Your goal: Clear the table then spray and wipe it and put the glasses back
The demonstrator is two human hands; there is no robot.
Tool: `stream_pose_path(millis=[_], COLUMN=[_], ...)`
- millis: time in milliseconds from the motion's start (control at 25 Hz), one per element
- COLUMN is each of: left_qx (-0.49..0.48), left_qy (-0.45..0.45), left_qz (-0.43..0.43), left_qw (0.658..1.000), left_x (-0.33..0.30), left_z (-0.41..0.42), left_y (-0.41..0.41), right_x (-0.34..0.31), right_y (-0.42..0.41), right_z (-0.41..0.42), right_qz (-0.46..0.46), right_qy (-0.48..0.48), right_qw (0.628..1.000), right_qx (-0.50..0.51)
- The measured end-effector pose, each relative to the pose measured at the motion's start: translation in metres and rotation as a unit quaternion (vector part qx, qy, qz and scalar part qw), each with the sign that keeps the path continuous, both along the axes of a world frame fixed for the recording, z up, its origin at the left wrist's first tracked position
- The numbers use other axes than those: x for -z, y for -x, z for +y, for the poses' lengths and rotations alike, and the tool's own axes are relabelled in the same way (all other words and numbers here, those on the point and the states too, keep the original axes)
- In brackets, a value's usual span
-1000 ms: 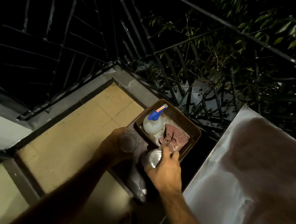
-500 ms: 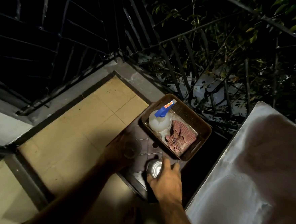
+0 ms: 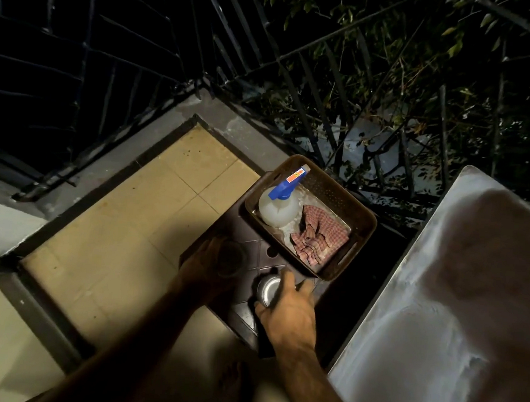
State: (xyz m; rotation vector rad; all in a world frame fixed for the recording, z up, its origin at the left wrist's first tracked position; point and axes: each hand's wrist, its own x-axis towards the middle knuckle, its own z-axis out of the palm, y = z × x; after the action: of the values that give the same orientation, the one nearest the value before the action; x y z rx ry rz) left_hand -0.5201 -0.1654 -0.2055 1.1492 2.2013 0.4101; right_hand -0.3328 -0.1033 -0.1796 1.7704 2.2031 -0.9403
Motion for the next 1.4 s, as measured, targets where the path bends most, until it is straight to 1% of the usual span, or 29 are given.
stream_pose_path(millis=[80,320,440,520,600,640,680,720,800,840,880,920,1000,1080,1160,1200,1400], left_qx=[0.008,0.026,0.039,0.068,0.095,0.098,0.097,0.101,0.112,0.107,0.102,0.104,0.110,0.107,0.102,0.104,0.131], left_qy=[-0.002,-0.001,0.004,-0.005,-0.015,-0.020,-0.031,-0.064,-0.176,-0.221,-0.245,-0.249,-0.228,-0.176,-0.130,-0.122,-0.152], left_qz=[0.013,0.018,0.023,0.051,0.076,0.075,0.068,0.067,0.068,0.065,0.063,0.063,0.081,0.109,0.115,0.109,0.102], left_qw=[1.000,1.000,0.999,0.996,0.992,0.992,0.992,0.991,0.976,0.967,0.962,0.961,0.964,0.972,0.980,0.981,0.974], left_x=[0.008,0.012,0.013,0.011,0.000,-0.011,-0.022,-0.032,-0.046,-0.050,-0.052,-0.054,-0.051,-0.044,-0.039,-0.035,-0.021], left_z=[-0.002,0.001,0.002,0.003,0.010,0.017,0.023,0.030,0.044,0.053,0.062,0.071,0.090,0.109,0.124,0.130,0.148], left_y=[0.001,0.004,0.004,0.003,0.001,-0.002,-0.003,-0.004,-0.005,-0.004,-0.003,-0.003,-0.002,-0.001,0.001,0.002,0.011], right_x=[0.003,0.007,0.001,-0.009,-0.021,-0.028,-0.035,-0.041,-0.052,-0.055,-0.056,-0.055,-0.050,-0.041,-0.029,-0.022,0.012], right_y=[0.000,-0.001,-0.002,-0.004,-0.004,-0.004,-0.003,-0.003,-0.001,-0.001,-0.002,-0.003,-0.005,-0.005,-0.004,-0.003,0.009], right_z=[-0.001,0.002,0.002,0.002,0.005,0.009,0.014,0.022,0.046,0.059,0.072,0.085,0.108,0.127,0.141,0.146,0.155], right_qz=[-0.002,0.003,-0.024,-0.032,-0.005,0.013,0.031,0.046,0.076,0.097,0.113,0.121,0.123,0.116,0.099,0.085,0.024], right_qy=[0.002,0.000,-0.008,-0.069,-0.143,-0.174,-0.199,-0.218,-0.241,-0.242,-0.239,-0.236,-0.226,-0.198,-0.165,-0.152,-0.081], right_qw=[1.000,1.000,1.000,0.997,0.990,0.985,0.979,0.974,0.967,0.965,0.964,0.964,0.966,0.972,0.979,0.983,0.996], right_qx=[-0.002,0.005,-0.002,0.007,-0.002,-0.013,-0.022,-0.024,-0.006,0.007,0.016,0.021,0.036,0.060,0.062,0.053,0.029])
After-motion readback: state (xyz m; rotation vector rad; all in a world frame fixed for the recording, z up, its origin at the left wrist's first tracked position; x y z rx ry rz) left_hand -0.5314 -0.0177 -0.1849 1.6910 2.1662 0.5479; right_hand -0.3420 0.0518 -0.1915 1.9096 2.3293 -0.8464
